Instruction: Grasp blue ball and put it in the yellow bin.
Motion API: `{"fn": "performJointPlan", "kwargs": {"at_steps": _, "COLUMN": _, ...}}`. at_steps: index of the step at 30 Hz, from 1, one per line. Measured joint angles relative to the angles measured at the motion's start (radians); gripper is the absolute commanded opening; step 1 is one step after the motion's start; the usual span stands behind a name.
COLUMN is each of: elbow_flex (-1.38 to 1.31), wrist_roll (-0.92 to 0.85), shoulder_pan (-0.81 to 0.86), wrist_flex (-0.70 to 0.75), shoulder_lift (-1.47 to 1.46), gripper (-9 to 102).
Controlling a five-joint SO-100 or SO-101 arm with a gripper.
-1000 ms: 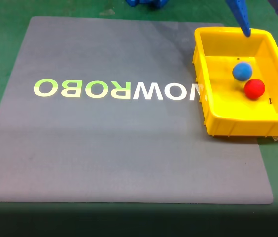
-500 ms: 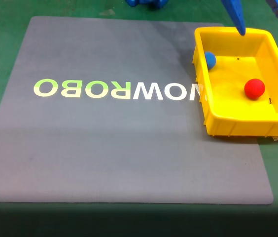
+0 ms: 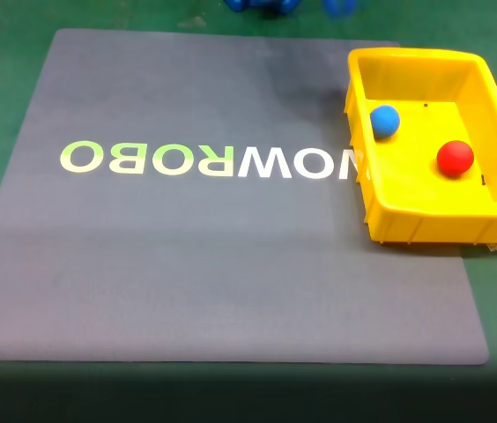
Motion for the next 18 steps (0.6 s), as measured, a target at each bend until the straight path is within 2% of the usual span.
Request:
{"fn": "performJointPlan", "kwargs": {"at_steps": 3, "elbow_flex": 0.218, "wrist_roll": -0.028, "shoulder_pan": 0.057, "wrist_flex": 0.023, "shoulder_lift": 0.218, "gripper": 0}}
{"fn": "performJointPlan", "kwargs": {"at_steps": 7, "elbow_flex": 0.436, "wrist_roll": -0.031, "shoulder_pan": 0.121, "wrist_flex": 0.124, "shoulder_lift": 0.469, "gripper": 0}}
{"fn": "performJointPlan", "kwargs": {"at_steps": 13, "elbow_flex": 0.66, "wrist_roll": -0.012, "shoulder_pan": 0.187, "wrist_flex": 0.25, "shoulder_lift": 0.735, "gripper": 0}}
{"fn": "performJointPlan", "kwargs": {"at_steps": 18, "elbow_flex": 0.808, "wrist_roll": -0.021, "shoulder_pan": 0.245, "wrist_flex": 0.298, "shoulder_lift": 0.881, "gripper": 0}}
